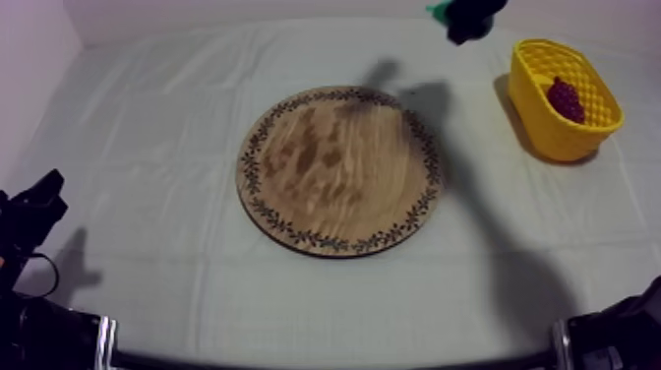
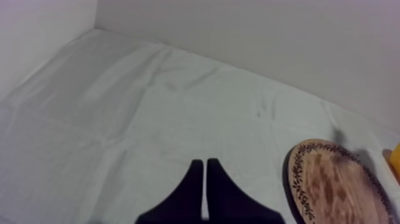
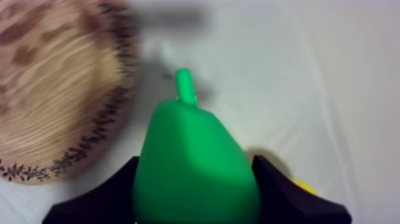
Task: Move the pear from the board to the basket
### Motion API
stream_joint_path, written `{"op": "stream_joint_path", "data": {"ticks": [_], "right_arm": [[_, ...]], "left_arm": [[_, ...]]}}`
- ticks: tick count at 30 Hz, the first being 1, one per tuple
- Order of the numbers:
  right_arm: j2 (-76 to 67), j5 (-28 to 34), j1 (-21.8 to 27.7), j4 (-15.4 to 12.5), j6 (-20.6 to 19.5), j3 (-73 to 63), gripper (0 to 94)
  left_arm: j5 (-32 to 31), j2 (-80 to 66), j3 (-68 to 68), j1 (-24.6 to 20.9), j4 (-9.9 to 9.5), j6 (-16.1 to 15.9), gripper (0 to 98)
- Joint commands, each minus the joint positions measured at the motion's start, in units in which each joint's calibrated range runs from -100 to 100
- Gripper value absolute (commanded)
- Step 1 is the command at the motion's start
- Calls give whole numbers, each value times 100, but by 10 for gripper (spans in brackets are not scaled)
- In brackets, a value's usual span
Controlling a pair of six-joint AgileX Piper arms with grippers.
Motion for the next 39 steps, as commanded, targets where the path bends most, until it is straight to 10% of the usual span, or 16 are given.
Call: {"op": "stream_joint_path", "data": {"ticks": [1,21,39], "right_arm": [[-375,-134,325,33,-344,77,393],[-1064,-678,1704,321,-1643,1903,407],[393,-1057,1943,-18,-1424,1830,538]], "left_arm": [[-1,0,0,1,-2,-1,1],[-1,0,0,1,-2,-1,1],[-1,0,0,1,-2,-1,1]]}}
